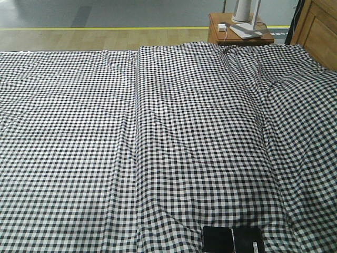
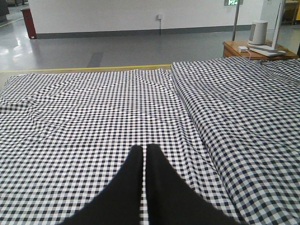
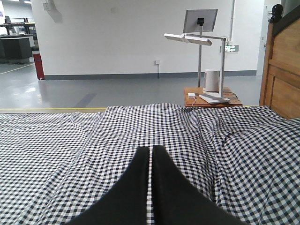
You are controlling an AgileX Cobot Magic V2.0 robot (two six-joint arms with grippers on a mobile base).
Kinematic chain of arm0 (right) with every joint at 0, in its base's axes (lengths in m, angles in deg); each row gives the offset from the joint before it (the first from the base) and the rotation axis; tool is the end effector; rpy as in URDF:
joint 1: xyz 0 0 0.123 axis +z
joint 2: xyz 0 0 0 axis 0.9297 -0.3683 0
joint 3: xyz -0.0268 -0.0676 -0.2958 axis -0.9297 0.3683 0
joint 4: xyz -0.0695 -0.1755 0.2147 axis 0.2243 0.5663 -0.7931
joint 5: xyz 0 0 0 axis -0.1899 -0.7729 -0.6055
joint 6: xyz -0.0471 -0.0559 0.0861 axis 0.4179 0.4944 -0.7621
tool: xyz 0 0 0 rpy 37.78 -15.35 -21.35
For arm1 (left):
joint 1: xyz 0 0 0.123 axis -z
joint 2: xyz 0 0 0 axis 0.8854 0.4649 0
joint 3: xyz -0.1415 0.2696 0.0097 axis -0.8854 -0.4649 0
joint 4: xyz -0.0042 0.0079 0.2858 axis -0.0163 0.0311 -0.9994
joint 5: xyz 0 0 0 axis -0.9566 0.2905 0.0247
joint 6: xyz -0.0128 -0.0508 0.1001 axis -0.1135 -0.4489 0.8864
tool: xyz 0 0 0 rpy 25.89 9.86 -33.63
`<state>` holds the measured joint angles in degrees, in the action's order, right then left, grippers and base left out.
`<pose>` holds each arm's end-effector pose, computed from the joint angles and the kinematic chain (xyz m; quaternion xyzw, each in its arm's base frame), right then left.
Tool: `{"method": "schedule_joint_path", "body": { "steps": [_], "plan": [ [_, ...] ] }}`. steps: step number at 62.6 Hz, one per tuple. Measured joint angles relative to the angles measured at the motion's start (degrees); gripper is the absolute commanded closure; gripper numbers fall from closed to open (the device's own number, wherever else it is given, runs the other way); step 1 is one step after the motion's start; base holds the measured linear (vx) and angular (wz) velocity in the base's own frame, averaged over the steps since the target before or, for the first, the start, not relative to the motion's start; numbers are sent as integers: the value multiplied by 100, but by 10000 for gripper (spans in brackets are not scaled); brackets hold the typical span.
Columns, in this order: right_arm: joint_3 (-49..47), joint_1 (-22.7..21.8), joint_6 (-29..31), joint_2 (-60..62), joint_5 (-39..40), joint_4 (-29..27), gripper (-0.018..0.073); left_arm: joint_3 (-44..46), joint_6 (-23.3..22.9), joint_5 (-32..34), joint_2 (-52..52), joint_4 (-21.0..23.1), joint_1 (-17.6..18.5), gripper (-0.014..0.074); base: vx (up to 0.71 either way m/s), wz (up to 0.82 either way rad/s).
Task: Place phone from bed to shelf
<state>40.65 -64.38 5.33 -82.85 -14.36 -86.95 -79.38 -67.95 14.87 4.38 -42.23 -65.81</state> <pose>0.0933 0.0068 0.2004 -0.0177 0.6966 0.0336 0.7165 0.0923 0.0048 0.1820 -0.0134 0.7489 0.0233 0.6622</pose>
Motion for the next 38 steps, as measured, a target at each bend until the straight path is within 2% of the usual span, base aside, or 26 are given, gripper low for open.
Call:
{"method": "schedule_joint_path", "body": {
  "steps": [38],
  "plan": [
    [0,0,0,0,0,0,564,0,0,0,0,0,0,595,0,0]
  ]
}}
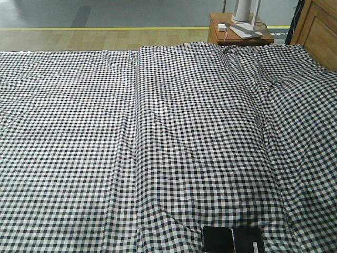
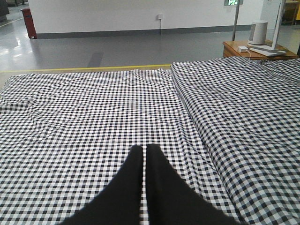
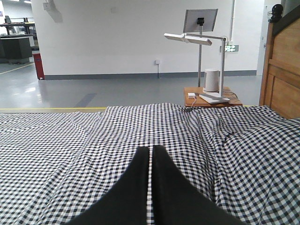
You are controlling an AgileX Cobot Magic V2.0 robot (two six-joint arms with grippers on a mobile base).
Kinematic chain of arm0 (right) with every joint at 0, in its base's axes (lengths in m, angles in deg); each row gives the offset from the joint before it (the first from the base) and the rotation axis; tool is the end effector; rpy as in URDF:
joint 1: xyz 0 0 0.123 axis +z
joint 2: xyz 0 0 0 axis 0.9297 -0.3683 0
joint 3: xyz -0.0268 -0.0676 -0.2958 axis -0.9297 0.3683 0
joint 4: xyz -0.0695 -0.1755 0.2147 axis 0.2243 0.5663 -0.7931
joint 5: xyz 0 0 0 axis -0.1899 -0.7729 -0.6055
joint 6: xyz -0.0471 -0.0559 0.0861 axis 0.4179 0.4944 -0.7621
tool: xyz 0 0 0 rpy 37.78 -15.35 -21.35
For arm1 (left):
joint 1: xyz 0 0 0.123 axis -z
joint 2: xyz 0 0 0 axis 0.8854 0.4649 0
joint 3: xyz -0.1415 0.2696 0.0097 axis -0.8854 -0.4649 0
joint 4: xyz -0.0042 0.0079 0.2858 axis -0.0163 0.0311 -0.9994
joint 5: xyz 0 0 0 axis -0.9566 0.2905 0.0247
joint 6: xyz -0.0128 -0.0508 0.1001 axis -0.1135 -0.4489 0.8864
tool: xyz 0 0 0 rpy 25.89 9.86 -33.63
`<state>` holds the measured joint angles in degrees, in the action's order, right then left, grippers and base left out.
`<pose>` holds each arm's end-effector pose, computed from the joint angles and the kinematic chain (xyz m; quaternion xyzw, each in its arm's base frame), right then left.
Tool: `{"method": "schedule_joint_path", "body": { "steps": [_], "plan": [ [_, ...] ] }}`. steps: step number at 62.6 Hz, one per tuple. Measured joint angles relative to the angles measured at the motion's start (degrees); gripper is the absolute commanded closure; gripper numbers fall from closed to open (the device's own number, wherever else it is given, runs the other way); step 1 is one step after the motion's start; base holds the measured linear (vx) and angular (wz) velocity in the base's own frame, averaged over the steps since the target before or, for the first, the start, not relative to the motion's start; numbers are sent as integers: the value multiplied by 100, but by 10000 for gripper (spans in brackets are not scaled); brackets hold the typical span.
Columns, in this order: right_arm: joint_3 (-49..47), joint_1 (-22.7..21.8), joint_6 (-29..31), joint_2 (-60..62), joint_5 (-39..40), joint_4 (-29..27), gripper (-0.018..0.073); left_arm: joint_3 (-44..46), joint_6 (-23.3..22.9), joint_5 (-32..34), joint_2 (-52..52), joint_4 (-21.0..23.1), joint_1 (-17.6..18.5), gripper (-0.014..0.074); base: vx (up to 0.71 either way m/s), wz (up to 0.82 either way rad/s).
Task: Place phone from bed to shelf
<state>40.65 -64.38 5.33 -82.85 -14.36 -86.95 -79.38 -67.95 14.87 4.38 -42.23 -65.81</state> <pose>0.0933 0.0068 0.2004 -0.0177 0.6966 0.0336 0.7165 0.0923 0.0048 0.1820 -0.0134 0.7489 0.0233 0.6622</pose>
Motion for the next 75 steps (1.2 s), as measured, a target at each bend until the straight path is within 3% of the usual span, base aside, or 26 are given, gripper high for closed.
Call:
{"method": "schedule_joint_path", "body": {
  "steps": [62,75],
  "plan": [
    [0,0,5,0,21,0,564,0,0,0,0,0,0,595,0,0],
    [0,0,5,0,1134,0,564,0,0,0,0,0,0,595,0,0]
  ]
}}
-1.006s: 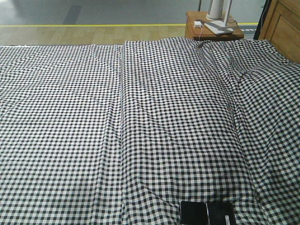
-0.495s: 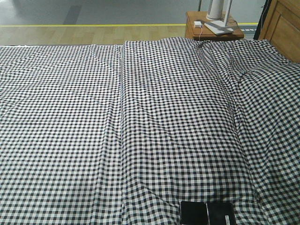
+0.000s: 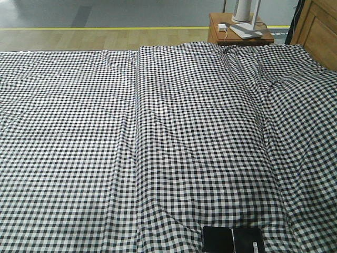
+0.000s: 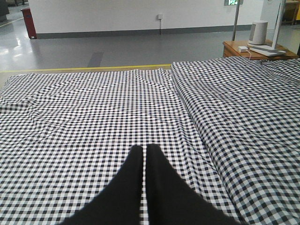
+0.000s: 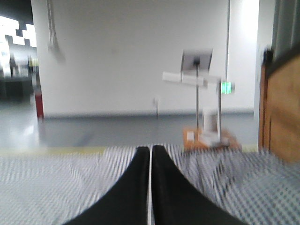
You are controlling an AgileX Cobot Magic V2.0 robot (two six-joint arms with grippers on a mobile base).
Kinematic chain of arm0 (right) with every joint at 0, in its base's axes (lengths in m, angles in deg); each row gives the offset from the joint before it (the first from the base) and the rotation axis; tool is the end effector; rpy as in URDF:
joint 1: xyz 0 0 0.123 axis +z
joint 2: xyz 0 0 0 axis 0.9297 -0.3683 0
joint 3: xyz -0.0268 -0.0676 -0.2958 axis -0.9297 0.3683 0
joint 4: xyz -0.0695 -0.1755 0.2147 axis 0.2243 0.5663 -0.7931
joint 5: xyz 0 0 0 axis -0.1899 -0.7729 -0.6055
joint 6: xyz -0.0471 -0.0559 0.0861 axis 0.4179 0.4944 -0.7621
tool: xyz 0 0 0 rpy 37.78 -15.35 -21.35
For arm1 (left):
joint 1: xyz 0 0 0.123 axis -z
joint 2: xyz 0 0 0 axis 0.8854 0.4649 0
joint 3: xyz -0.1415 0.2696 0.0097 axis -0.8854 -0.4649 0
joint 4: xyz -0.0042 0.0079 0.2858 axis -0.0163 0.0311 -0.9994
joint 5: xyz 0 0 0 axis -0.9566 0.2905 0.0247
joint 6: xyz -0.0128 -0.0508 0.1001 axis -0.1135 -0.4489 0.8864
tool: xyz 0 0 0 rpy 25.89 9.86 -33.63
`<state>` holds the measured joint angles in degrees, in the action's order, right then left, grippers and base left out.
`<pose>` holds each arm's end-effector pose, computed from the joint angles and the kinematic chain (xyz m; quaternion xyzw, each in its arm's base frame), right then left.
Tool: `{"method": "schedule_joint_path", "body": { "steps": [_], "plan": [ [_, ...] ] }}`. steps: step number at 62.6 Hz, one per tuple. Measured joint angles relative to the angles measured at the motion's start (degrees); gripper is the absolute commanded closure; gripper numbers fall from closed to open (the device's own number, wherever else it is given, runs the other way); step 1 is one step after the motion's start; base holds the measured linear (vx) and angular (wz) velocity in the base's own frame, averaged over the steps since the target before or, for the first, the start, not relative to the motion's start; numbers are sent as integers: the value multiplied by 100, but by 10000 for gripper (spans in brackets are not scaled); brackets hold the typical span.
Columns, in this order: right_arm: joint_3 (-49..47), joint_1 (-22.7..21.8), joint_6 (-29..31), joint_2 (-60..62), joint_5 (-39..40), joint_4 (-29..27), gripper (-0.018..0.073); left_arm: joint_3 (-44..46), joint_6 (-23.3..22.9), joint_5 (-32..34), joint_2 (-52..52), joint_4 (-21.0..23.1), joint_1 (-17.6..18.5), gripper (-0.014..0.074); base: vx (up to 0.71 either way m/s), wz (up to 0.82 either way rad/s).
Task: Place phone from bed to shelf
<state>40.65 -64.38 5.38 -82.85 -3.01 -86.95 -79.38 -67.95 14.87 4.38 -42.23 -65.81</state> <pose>0.0906 0.0054 0.2225 -0.0122 0.6225 0.0325 0.7819 0.0923 0.0048 0.1820 -0.0134 0.7489 0.0233 0.6622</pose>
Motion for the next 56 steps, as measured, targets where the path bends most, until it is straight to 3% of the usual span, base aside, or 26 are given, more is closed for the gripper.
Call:
{"method": "schedule_joint_path", "body": {
  "steps": [9,28,39,56],
  "plan": [
    [-59,0,0,0,907,0,564,0,0,0,0,0,0,595,0,0],
    [-1763,0,54,-6,871,0,564,0,0,0,0,0,0,595,0,0],
    [-3130,0,270,-614,26,0,564,0,0,0,0,0,0,595,0,0],
    [-4815,0,295,-2320,-2482,0,525,0,0,0,0,0,0,595,0,0]
  ]
}}
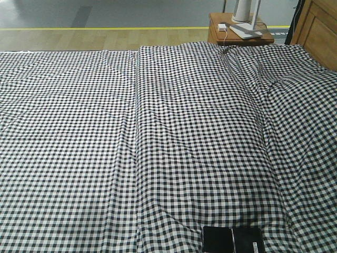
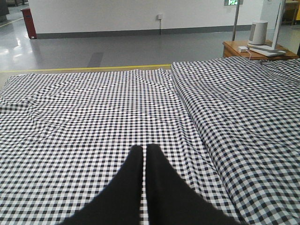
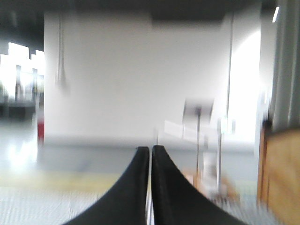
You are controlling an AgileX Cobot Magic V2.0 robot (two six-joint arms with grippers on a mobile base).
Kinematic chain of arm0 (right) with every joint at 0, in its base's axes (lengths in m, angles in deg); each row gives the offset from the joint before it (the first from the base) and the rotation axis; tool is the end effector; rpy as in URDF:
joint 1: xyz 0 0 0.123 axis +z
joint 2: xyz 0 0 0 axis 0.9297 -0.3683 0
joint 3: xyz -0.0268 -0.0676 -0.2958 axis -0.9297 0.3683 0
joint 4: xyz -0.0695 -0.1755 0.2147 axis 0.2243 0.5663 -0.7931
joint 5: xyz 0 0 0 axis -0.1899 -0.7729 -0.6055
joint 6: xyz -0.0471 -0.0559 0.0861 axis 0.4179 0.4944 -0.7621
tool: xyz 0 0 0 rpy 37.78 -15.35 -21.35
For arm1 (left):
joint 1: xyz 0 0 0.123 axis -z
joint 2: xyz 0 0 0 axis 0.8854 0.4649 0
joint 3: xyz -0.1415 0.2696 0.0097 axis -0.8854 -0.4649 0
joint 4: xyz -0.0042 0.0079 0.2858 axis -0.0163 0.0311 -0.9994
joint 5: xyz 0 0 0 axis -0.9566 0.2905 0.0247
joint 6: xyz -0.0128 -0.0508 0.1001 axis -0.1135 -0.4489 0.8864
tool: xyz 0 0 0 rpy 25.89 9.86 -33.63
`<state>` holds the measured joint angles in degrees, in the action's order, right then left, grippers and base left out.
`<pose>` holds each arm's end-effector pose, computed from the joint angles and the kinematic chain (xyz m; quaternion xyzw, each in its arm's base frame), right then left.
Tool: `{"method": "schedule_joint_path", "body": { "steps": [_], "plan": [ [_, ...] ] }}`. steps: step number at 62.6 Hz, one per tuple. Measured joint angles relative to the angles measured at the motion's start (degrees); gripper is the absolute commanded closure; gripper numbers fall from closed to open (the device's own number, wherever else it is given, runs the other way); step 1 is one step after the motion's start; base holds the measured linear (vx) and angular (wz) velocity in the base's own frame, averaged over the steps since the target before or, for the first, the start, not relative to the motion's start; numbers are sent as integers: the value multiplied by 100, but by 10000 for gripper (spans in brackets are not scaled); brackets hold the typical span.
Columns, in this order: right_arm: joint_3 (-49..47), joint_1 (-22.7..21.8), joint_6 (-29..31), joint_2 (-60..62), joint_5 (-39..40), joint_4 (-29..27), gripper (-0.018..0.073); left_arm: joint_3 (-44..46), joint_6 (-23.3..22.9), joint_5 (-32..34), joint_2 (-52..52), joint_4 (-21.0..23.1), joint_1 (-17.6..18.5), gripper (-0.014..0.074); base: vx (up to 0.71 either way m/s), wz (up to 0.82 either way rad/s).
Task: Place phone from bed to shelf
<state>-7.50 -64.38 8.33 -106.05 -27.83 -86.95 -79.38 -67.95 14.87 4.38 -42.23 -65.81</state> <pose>0.0859 0.0077 0.4550 -0.0378 0.6203 0.0192 0.7832 0.0923 0.0048 0.1820 -0.0134 0.7489 0.0233 0.6622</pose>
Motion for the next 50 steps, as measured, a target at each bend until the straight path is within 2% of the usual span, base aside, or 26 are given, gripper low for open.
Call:
{"method": "schedule_joint_path", "body": {
  "steps": [6,13,25,30,37,50],
  "plan": [
    [-253,0,0,-602,-649,0,480,0,0,0,0,0,0,595,0,0],
    [-307,0,-20,-1190,-1267,-42,389,0,0,0,0,0,0,595,0,0],
    [-307,0,-43,-2073,-2121,-56,127,0,0,0,0,0,0,595,0,0],
    [-307,0,-43,-2364,-2276,-58,-10,0,0,0,0,0,0,595,0,0],
    [-307,0,-43,-2733,-2344,-58,-152,0,0,0,0,0,0,595,0,0],
    [-307,0,-50,-3341,-2334,-58,-156,0,0,0,0,0,0,595,0,0]
  ]
}}
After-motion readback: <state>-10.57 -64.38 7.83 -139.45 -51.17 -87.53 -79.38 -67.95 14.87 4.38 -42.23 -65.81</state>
